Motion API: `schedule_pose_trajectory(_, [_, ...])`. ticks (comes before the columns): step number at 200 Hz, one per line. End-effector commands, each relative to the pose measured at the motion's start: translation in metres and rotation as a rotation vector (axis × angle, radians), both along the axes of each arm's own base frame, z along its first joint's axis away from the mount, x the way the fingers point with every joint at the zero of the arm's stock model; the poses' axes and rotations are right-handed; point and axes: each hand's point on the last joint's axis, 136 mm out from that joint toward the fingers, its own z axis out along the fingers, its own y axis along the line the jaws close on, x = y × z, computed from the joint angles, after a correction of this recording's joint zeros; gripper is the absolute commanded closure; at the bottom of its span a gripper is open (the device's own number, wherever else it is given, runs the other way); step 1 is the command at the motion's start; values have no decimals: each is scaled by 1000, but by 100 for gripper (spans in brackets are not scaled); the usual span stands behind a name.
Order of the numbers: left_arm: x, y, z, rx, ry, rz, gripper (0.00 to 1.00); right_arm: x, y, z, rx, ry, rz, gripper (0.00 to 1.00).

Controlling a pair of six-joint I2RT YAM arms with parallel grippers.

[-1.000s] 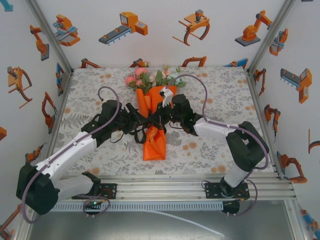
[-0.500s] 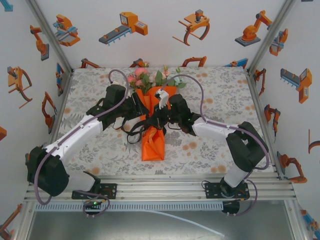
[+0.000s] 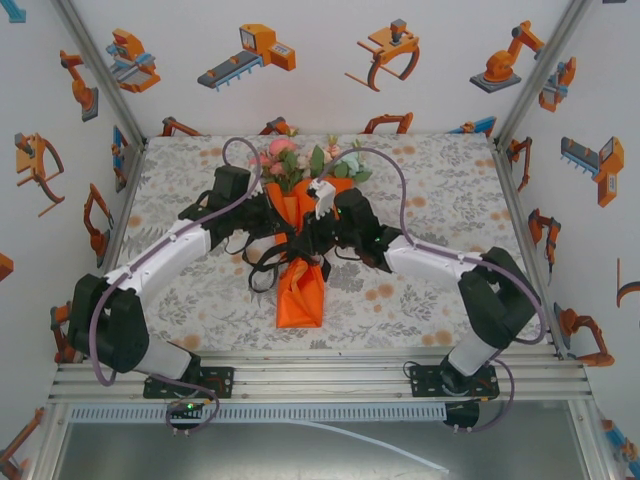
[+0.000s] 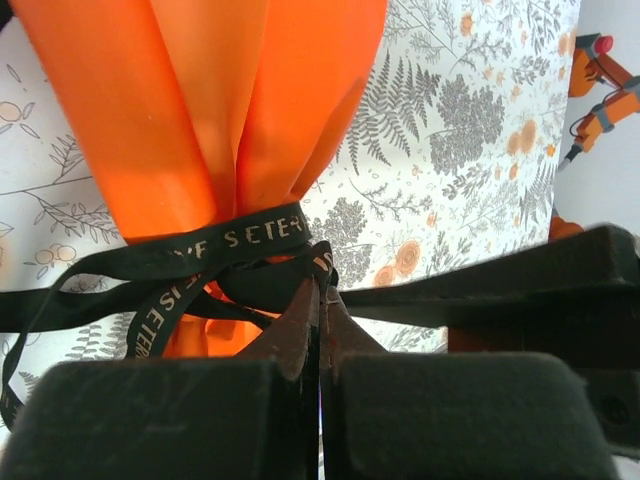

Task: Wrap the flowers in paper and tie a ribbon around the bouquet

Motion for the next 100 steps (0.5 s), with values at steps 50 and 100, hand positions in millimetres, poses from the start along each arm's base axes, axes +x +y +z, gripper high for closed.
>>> schedule_pose_trajectory(50, [34,10,-41,4,61,102,100,-98,71,19,-4,-256,46,70])
schedule_pose_trajectory(100, [57,18,-63,-76,114,120,100,-111,115,-49,-155,-397,221,62])
